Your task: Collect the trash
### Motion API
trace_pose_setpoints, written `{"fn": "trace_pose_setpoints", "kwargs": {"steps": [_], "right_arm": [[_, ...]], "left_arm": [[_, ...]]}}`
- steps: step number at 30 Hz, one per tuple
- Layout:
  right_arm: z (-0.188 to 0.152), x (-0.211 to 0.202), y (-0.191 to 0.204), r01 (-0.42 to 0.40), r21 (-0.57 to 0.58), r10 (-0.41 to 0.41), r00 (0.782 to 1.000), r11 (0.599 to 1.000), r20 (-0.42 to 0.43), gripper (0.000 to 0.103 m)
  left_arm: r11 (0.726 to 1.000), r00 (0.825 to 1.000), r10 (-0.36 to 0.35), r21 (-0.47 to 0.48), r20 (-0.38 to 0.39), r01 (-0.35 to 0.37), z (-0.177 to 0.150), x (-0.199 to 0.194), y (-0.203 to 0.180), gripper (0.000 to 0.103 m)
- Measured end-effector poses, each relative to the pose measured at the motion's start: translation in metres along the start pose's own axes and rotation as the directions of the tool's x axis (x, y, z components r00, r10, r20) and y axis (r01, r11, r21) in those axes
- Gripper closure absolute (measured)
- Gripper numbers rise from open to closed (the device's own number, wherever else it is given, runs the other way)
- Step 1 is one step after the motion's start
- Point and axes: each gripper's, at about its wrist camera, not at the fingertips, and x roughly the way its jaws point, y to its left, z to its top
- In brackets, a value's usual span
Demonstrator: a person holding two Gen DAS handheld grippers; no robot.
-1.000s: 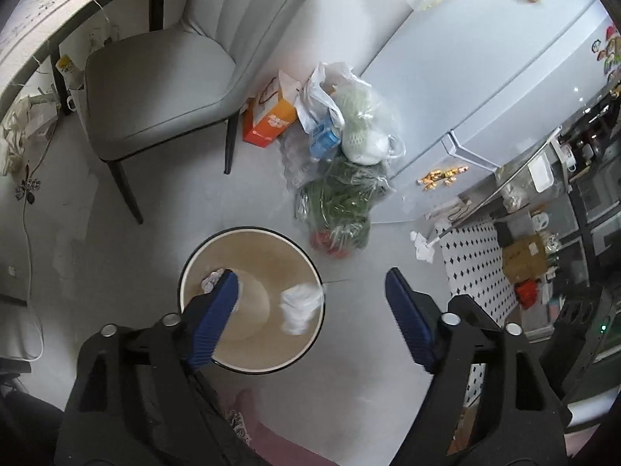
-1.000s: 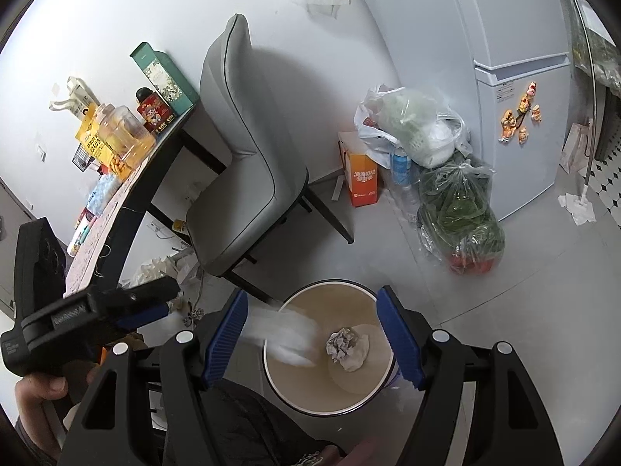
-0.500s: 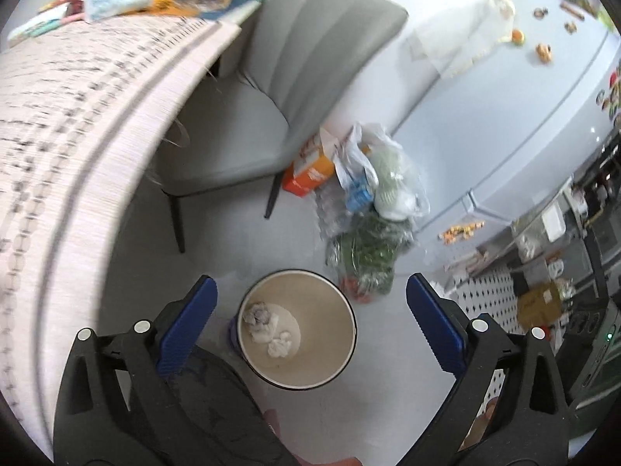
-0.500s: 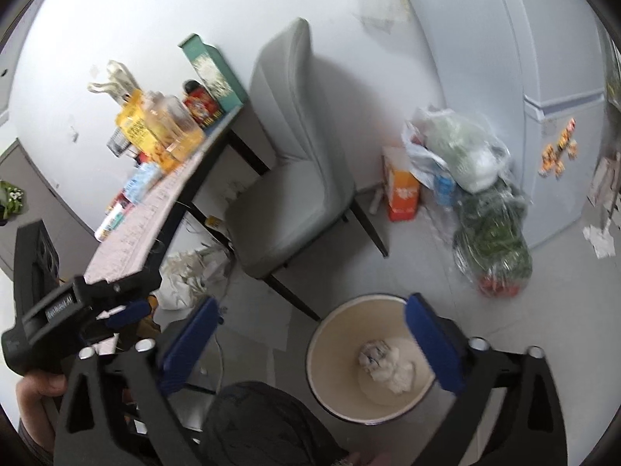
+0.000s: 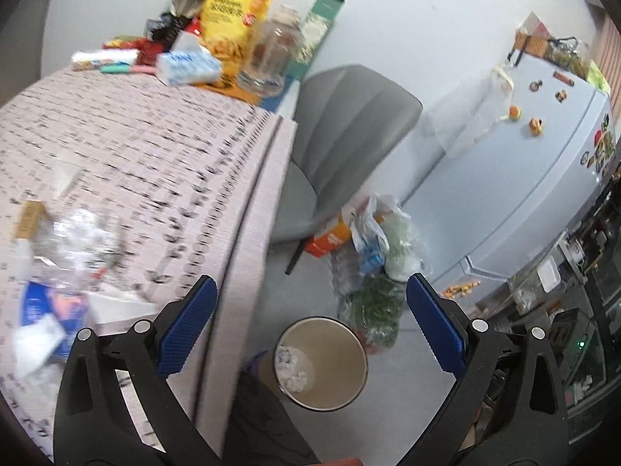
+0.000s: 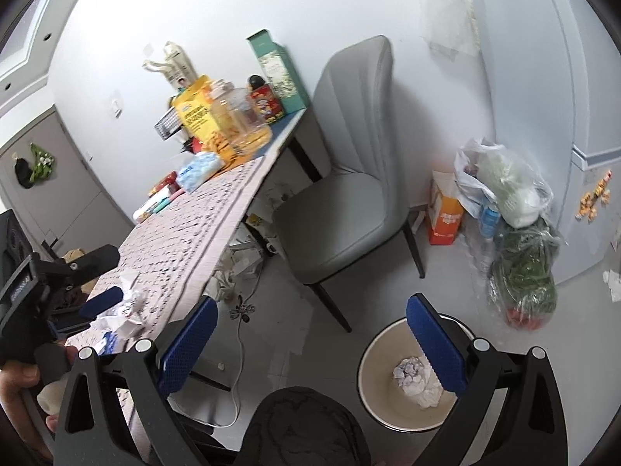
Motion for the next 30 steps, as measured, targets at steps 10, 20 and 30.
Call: {"fn": "trace_pose_setpoints", "kwargs": {"steps": [10,20,30], "right_arm": [[-0.01,-0.001,0.052,-0.065,-0.086,0.063,0.998,0.994,-0.024,0.007],[-0.032,0.003,0.098,-0.129,-0.144,0.119,0.99,0.981,-0.073,0.009],[-0.051,0.008,0.133,-0.167,-0.193,0.147,0.982,0.967,-0.116,0.009]], "left_arm": [[0.999,0.996,0.054,0.0,0.068,-0.054,-0.015,-0.053,0.037,0.006],[0.993,0.987,0.115,-0.033,0.116,-0.111,-0.032,-0.098,0.077,0.006],[0.978,0.971,0.198,-0.097,0.133,-0.186,-0.063,-0.131,0.12,0.006]]}}
